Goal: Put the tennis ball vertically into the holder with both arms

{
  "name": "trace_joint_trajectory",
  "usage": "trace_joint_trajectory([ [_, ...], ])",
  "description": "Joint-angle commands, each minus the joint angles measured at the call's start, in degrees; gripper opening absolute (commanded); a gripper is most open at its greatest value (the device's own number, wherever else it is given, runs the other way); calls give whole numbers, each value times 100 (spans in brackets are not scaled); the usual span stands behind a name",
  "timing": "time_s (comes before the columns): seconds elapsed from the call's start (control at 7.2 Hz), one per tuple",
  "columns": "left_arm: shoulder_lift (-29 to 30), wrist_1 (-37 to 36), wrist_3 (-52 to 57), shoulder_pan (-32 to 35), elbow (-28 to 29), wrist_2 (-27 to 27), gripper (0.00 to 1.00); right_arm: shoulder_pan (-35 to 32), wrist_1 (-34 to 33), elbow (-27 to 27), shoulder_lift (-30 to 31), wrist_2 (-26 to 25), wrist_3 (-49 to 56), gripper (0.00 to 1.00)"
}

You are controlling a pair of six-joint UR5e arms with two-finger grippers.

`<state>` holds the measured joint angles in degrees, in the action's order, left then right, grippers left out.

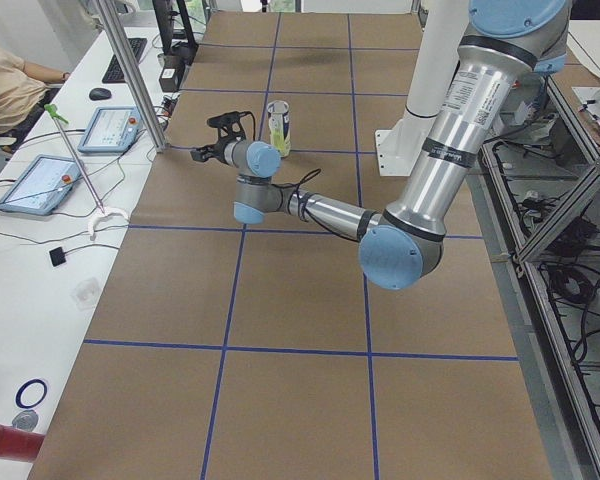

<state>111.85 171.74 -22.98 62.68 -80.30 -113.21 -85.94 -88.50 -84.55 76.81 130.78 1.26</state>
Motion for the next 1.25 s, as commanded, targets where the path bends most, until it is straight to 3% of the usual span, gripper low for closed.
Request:
trace_joint_trajectory([
  [0.0, -23, -1540, 92, 1399, 49, -2143, 99, -282, 167, 18, 518, 61, 24, 99],
  [0.28, -171, -2352, 1194, 2087, 5, -2381, 99, -292, 176, 9, 563, 70, 24, 99],
  [0.56, -277, -3790, 2878, 2554, -47, -2389, 99, -292, 176, -26, 598, 79, 24, 99],
  [0.69, -530, -4580, 3009, 2582, -282, -2390, 99, -292, 176, -35, 616, 88, 24, 99],
  [0.97, -691, -6870, 3036, 2565, -774, -2363, 99, -292, 176, -36, 642, 88, 15, 99],
  [1.11, -822, -7561, 3036, 2574, -1064, -2111, 99, -292, 176, -36, 642, 88, -3, 99],
])
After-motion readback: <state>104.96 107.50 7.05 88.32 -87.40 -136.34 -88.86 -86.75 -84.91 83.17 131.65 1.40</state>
